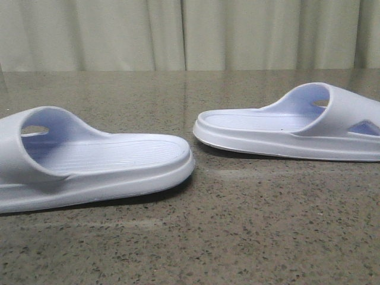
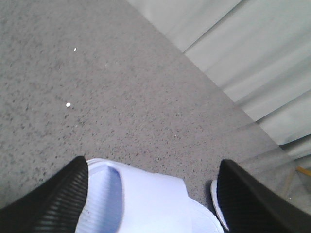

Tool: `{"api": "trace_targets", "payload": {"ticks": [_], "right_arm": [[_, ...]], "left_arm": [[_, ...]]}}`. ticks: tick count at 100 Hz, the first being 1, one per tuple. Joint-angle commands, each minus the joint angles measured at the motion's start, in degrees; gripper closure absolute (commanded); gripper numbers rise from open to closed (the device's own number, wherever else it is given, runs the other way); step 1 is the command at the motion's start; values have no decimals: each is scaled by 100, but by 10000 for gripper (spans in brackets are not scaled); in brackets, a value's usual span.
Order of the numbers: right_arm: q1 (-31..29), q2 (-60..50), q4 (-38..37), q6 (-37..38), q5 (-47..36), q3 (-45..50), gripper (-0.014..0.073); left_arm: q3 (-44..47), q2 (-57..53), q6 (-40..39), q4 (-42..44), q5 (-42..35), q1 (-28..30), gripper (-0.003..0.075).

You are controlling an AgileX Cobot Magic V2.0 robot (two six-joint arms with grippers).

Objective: Insert blue slippers together front up
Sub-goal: 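Lower the left gripper over the heel rim of the nearer slipper, then close the left gripper on the slipper's heel rim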

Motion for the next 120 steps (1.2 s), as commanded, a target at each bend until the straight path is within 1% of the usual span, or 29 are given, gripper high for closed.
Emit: {"api": "trace_targets", "payload": {"ticks": [1, 14, 32, 43, 57, 100, 120], "right_arm": [[-19, 123, 43, 0, -475, -208, 179], [-19, 123, 43, 0, -475, -208, 179], [-19, 123, 43, 0, -514, -208, 179], [-19, 123, 43, 0, -566, -208, 179], [-19, 123, 43, 0, -618, -208, 179], [-19, 123, 43, 0, -630, -208, 179], [-19, 123, 43, 0, -640, -208, 179]], "left_arm": [[38, 92, -479, -57, -471, 25, 229], [251, 92, -737, -67, -537, 25, 229], [496, 92, -776, -125, -696, 25, 234], [657, 92, -928, -207, -693, 25, 234], [800, 92, -928, -365, -708, 25, 234], [880, 103, -928, -402, -706, 25, 234], [880, 469, -928, -492, -694, 25, 234]]}}
